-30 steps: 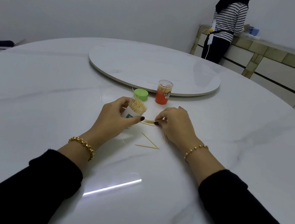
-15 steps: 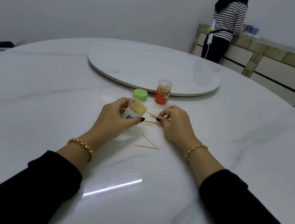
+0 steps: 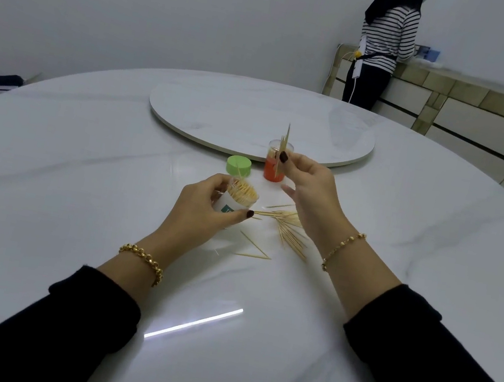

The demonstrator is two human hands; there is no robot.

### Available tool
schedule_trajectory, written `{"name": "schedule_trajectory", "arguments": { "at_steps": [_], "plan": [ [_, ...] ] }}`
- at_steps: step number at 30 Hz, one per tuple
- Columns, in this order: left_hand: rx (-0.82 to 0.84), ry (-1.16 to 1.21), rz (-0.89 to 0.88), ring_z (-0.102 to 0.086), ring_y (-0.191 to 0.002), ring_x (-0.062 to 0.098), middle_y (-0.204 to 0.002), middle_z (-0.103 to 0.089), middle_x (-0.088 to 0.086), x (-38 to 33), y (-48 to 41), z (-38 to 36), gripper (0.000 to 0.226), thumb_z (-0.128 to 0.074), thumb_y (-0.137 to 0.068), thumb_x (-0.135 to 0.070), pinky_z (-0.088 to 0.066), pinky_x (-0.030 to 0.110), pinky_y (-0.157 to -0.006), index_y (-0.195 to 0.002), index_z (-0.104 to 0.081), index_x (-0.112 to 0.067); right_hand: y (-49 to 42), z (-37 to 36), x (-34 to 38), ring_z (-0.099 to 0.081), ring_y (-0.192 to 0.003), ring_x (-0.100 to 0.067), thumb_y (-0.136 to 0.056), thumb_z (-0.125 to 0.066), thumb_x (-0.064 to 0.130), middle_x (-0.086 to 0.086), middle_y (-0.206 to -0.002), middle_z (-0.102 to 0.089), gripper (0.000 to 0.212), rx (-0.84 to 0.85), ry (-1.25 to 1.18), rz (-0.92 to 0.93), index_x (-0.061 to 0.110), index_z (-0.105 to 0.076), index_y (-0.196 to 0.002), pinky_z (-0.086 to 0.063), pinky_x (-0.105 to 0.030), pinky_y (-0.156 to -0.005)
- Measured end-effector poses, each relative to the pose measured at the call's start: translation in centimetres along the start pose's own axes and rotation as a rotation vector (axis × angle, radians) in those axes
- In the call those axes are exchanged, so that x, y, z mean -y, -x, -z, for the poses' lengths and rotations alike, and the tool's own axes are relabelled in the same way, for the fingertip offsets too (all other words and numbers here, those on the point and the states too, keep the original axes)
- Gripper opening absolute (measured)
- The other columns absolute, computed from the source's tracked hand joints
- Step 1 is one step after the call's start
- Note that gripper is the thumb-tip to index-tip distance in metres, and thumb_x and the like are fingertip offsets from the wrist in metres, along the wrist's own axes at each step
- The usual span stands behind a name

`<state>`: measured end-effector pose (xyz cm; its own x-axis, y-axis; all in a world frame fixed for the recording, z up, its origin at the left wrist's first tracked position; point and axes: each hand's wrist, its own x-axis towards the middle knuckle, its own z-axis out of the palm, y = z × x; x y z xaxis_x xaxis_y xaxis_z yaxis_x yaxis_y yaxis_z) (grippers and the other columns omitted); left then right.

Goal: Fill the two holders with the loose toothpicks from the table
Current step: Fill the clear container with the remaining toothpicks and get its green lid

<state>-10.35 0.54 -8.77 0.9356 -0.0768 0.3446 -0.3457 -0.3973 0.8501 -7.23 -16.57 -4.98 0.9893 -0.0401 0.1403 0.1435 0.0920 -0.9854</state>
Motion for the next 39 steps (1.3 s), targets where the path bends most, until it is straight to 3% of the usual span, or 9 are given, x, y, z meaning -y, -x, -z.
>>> {"name": "schedule_trajectory", "arguments": {
  "at_steps": [4,8,11,17,25,28,33,36,39],
  "plan": [
    [0.015,-0.008,-0.031,-0.062,-0.09,0.003,-0.098,-0.065,-0.013,-0.2,0.2,-0.3,0.043,-0.081,-0.073,-0.028,-0.048,0.008,-0.07,-0.109,-0.06,-0.024,0.1,-1.0,-0.3,-0.054,-0.107,-0.016,-0.089,-0.064,0.024,0.002,-0.098,-0.066,0.018,0.041,-0.224,-0.108,0.015,-0.067,-0.103,-0.04,-0.04,-0.097],
    [0.005,-0.017,-0.053,-0.063,-0.087,0.005,-0.096,-0.066,-0.012,-0.2,0.2,-0.3,0.042,-0.081,-0.073,-0.028,-0.052,0.015,-0.07,-0.109,-0.061,-0.023,0.9,-2.2,-1.8,-0.062,-0.088,-0.009,-0.088,-0.063,0.02,0.009,-0.076,-0.07,0.006,0.103,-0.318,-0.162,0.017,-0.067,-0.09,-0.043,-0.044,-0.097],
    [-0.023,-0.034,-0.05,-0.063,-0.085,0.003,-0.095,-0.066,-0.013,-0.1,0.0,-0.1,0.041,-0.08,-0.074,-0.026,-0.051,0.013,-0.068,-0.11,-0.062,-0.021,1.2,-2.6,-3.0,-0.066,-0.085,-0.01,-0.091,-0.061,0.02,0.007,-0.082,-0.072,0.007,0.115,-0.313,-0.157,0.017,-0.068,-0.09,-0.042,-0.043,-0.101],
    [-0.029,-0.063,-0.049,-0.061,-0.088,0.004,-0.098,-0.066,-0.01,0.2,-0.2,0.1,0.044,-0.079,-0.074,-0.026,-0.046,0.007,-0.067,-0.114,-0.062,-0.02,1.1,-2.5,-2.9,-0.064,-0.097,-0.014,-0.092,-0.059,0.012,-0.001,-0.101,-0.067,0.009,0.163,-0.25,-0.087,0.015,-0.064,-0.099,-0.04,-0.042,-0.107],
    [-0.003,-0.063,-0.062,-0.063,-0.091,0.008,-0.1,-0.067,-0.006,0.3,-0.1,0.0,0.046,-0.079,-0.074,-0.03,-0.052,0.015,-0.072,-0.115,-0.061,-0.017,1.2,-2.3,-1.9,-0.06,-0.114,-0.017,-0.104,-0.032,0.032,-0.006,-0.12,-0.065,0.037,0.153,-0.065,0.114,0.014,-0.056,-0.124,-0.049,-0.027,-0.095],
    [0.001,-0.05,-0.073,-0.063,-0.087,0.005,-0.098,-0.067,-0.007,0.1,-0.1,-0.1,0.043,-0.079,-0.074,-0.028,-0.052,0.016,-0.071,-0.112,-0.062,-0.019,1.3,-2.7,-2.5,-0.06,-0.114,-0.015,-0.105,-0.029,0.03,-0.008,-0.121,-0.064,0.041,0.132,0.039,0.178,0.01,-0.057,-0.125,-0.049,-0.022,-0.092],
    [0.002,-0.027,-0.056,-0.064,-0.081,0.002,-0.092,-0.067,-0.013,0.0,0.0,0.0,0.036,-0.079,-0.074,-0.026,-0.056,0.025,-0.072,-0.106,-0.061,-0.024,1.9,-2.7,-3.6,-0.06,-0.101,0.007,-0.104,-0.033,0.027,0.006,-0.115,-0.064,0.037,0.257,0.24,0.141,0.015,-0.054,-0.133,-0.046,-0.011,-0.087],
    [0.0,-0.023,-0.054,-0.064,-0.083,0.004,-0.092,-0.066,-0.014,0.1,-0.1,0.1,0.036,-0.079,-0.075,-0.025,-0.057,0.028,-0.073,-0.105,-0.06,-0.027,1.8,-2.6,-3.5,-0.055,-0.11,0.009,-0.105,-0.03,0.025,0.003,-0.127,-0.059,0.04,0.269,0.235,0.181,0.015,-0.046,-0.14,-0.042,-0.008,-0.088],
    [0.012,-0.03,-0.065,-0.063,-0.09,0.005,-0.097,-0.065,-0.014,0.2,-0.1,0.0,0.039,-0.079,-0.075,-0.026,-0.056,0.022,-0.076,-0.109,-0.058,-0.025,1.6,-2.4,-3.3,-0.047,-0.12,0.007,-0.104,-0.027,0.019,-0.002,-0.137,-0.051,0.041,0.214,0.216,0.304,0.017,-0.041,-0.143,-0.037,-0.004,-0.088]
  ]
}}
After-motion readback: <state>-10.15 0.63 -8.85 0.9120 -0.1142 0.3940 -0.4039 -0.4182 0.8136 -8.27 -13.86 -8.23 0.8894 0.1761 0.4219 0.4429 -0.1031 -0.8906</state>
